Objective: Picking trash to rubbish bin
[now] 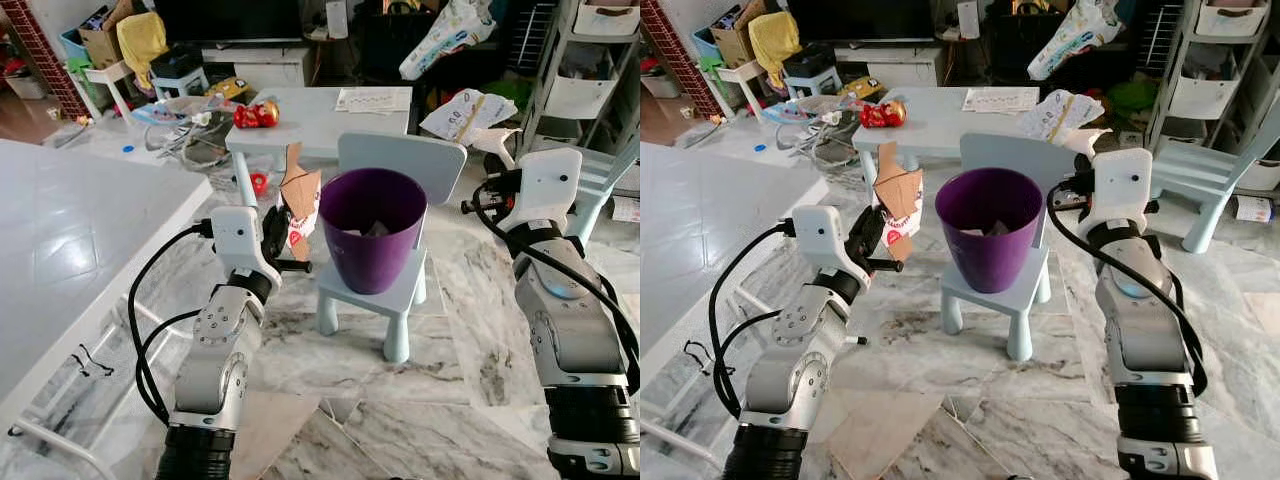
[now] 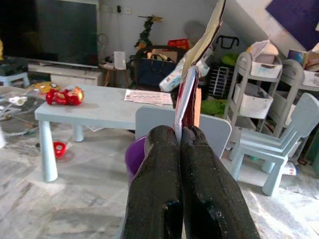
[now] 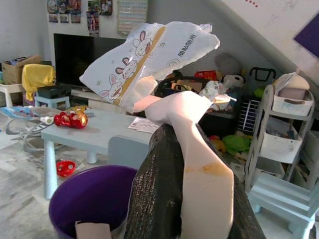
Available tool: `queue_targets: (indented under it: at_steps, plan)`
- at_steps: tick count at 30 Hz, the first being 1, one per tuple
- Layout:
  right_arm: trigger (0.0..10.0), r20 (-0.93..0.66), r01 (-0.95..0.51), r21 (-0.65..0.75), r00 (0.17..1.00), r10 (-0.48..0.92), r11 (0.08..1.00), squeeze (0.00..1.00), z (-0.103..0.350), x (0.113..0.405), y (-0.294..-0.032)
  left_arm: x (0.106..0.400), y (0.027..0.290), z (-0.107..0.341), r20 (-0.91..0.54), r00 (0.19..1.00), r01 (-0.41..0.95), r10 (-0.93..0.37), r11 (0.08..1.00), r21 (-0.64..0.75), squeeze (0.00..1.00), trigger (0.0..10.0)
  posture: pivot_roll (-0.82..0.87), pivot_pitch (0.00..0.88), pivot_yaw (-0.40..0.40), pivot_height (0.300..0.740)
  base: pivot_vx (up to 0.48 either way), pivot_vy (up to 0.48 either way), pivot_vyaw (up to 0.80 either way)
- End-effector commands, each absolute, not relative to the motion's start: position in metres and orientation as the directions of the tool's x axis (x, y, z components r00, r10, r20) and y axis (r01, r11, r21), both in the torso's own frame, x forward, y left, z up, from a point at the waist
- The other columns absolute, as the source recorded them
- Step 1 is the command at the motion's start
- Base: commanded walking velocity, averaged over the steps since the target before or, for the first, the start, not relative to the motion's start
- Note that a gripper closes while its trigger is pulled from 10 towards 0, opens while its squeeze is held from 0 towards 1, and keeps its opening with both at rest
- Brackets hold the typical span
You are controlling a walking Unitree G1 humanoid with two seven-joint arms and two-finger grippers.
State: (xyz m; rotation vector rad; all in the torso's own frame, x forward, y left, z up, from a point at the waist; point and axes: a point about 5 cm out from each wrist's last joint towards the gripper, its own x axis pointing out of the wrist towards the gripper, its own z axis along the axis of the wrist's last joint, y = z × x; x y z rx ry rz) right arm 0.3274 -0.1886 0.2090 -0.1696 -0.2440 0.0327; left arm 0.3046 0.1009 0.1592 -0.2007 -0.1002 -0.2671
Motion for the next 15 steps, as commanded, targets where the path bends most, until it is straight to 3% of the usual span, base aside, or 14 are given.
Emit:
queue_targets:
  at_steps: [1,15]
  plan:
    - [10.0,0.256,-0.023,-0.178,0.964,0.069,0.984,0.00,0.2135,0.3263,-0.1846,0.3049,0.1018,0.1608,0.133,0.957,0.277,-0.257,0.946,-0.169,0.00,10.0,-0.10,0.063,0.089,0.740,0.345,0.000,0.00]
    - [10.0,0.255,-0.028,-0.173,0.964,0.072,0.985,0.00,0.2124,0.3272,-0.1824,0.3043,0.1020,0.1602,0.131,0.955,0.284,-0.266,0.946,-0.153,0.00,10.0,-0.09,0.060,0.090,0.740,0.370,0.000,0.00]
